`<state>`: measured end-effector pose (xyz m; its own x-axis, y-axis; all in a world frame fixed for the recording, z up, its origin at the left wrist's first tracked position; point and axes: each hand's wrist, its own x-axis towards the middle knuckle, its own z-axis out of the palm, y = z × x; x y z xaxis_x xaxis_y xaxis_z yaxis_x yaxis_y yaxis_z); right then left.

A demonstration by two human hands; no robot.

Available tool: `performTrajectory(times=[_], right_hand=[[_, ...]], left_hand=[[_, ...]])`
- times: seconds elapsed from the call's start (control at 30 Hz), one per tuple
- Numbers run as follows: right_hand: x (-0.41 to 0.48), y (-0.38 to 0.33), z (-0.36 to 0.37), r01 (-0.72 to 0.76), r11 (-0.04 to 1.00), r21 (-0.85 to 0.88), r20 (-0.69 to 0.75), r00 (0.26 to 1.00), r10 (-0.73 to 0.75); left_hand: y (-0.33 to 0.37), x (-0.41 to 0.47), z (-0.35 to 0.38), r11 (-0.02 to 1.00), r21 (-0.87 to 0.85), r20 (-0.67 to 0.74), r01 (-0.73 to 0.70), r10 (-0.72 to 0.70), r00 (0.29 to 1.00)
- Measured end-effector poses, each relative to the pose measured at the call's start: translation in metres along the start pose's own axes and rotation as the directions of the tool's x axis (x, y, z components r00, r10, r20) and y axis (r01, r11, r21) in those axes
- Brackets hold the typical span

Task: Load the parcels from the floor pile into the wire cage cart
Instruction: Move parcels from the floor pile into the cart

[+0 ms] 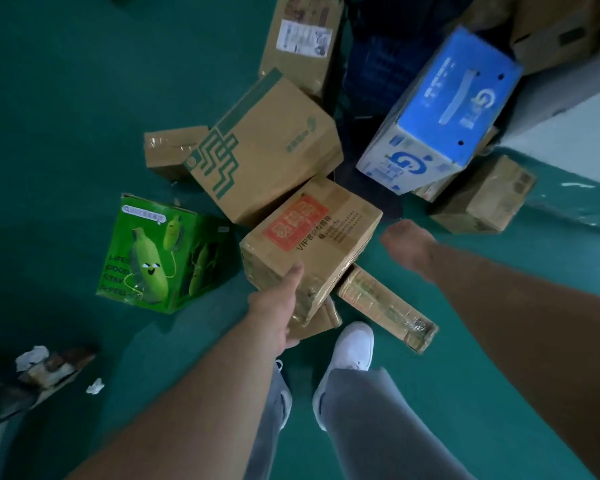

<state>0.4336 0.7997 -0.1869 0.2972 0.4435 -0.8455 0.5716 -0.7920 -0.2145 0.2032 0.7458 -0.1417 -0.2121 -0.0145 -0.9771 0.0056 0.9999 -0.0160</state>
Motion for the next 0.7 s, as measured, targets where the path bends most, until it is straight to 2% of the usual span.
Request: performTrajectory(times=[0.07,0.2,0.3,0.4,0.5,0.6,0.67,0.7], right_hand=[[0.025,0.006,0.017,-0.034,0.999,0.038,0.004,0.999,0.034],[0.064,0.004,0.048,0.048,0.963,0.267,-0.192,0.981,0.004],[0.081,-0.008,0.059,0.046,0.95,0.309,-0.127,0.992,-0.007],[0.083,-0.016,0.065,0.046,0.961,0.273,-0.052,0.998,-0.033],[0.063,-0.015,0.067,0.049,0.96,0.277,-0.12,0.993,-0.016],[0.029,-0.005,0.066,0.068,0.939,0.336,-0.191,0.981,-0.002],[-0.005,0.002,0.062,0.029,0.905,0.424,-0.228,0.971,0.076],[-0.022,0.004,0.057,-0.028,0.842,0.539,-0.22,0.96,0.173]], left_hand=[[-0.007,0.034,0.008,0.998,0.028,-0.031,0.049,-0.048,0.998],[-0.035,0.093,-0.002,0.987,0.155,-0.047,0.052,-0.045,0.998],[-0.045,0.114,-0.018,0.998,0.048,-0.058,-0.05,0.053,0.997],[-0.039,0.115,-0.029,0.999,0.004,0.107,-0.046,0.045,0.993],[-0.038,0.102,-0.036,0.996,-0.088,0.16,0.002,0.013,0.987],[-0.05,0.075,-0.043,0.984,-0.178,0.109,0.029,-0.009,0.994],[-0.06,0.04,-0.057,0.974,-0.226,0.1,0.016,0.007,0.995],[-0.064,0.026,-0.066,0.96,-0.28,0.105,0.016,0.014,0.994]])
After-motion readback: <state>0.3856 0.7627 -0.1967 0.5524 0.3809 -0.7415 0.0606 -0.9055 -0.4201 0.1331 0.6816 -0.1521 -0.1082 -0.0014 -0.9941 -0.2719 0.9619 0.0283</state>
